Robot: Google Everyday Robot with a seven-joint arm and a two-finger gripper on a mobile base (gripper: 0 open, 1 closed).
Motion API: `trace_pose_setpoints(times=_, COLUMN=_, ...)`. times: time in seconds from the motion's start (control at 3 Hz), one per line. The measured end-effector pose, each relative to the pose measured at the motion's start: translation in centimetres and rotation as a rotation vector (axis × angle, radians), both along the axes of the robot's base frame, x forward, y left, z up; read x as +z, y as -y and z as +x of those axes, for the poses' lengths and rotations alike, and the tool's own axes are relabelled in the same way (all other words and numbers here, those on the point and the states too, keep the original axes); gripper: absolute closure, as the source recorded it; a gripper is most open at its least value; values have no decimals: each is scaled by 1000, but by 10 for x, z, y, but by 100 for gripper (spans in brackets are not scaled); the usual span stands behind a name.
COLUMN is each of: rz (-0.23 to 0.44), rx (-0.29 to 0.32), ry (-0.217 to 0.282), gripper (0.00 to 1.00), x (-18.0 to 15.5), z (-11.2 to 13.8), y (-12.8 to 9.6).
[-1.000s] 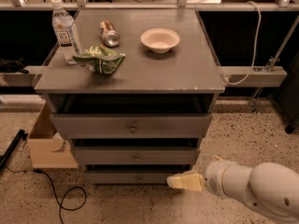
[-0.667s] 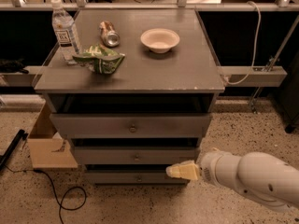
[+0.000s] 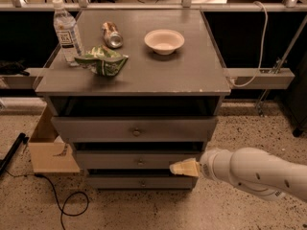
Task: Open bottom drawer
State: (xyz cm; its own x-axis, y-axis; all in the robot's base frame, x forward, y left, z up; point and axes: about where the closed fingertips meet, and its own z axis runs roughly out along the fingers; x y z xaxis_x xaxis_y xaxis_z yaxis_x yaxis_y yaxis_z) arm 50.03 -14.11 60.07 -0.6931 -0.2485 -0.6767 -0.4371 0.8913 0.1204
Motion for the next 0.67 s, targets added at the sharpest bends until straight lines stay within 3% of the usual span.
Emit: trace_pose_setpoints(times=0.67, rz=30, rx=-63, ry=-36, gripper=0, x=-34, z=3, y=17)
